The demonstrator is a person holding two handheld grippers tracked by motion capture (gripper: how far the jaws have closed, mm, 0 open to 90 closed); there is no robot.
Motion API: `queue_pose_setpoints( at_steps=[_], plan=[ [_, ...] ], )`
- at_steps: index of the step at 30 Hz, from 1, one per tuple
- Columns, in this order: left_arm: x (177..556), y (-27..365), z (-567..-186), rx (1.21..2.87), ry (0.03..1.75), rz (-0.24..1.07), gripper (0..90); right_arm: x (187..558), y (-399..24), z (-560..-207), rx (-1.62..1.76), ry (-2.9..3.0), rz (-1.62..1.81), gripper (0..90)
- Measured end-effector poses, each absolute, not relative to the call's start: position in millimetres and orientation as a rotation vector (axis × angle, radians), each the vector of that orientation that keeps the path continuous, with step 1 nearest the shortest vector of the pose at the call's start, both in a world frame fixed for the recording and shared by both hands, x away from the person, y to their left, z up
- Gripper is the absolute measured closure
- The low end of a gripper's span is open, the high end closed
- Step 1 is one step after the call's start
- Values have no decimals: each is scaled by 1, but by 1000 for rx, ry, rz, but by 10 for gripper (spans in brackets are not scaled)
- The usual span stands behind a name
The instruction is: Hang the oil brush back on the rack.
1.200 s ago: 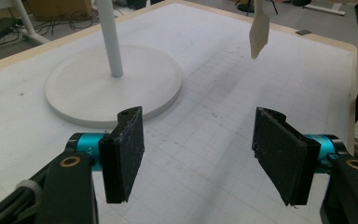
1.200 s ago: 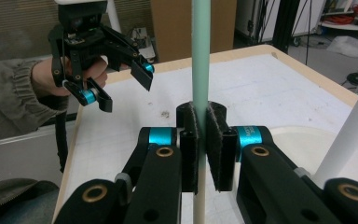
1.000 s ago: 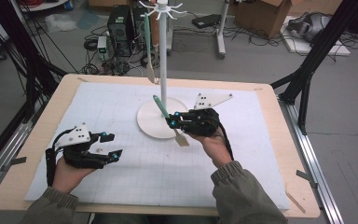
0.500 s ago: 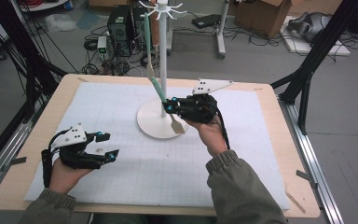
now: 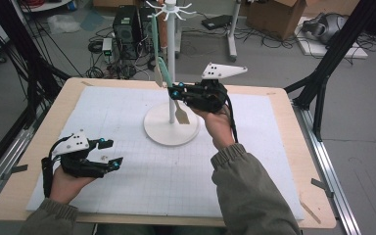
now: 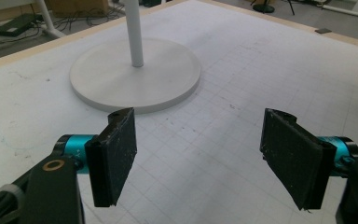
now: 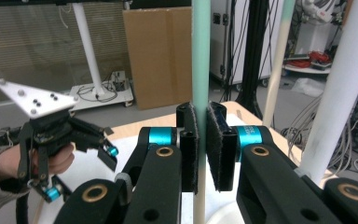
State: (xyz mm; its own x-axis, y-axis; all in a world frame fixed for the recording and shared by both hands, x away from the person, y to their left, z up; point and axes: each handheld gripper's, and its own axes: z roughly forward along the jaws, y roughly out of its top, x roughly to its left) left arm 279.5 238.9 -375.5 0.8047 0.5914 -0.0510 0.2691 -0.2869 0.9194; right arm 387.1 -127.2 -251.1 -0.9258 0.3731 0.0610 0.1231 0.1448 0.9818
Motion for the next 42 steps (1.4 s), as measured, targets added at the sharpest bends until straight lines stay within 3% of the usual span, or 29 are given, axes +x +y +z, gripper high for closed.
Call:
queue_pose_setpoints(
  at_steps=[27,42],
  plan=[
    [278,241,-375,1877,658,381,258,408,-119,-204,504,2113,1919,844],
    [276,244,-374,1876,659,389,258,415,-122,-196,539,2092,1937,843]
  ],
)
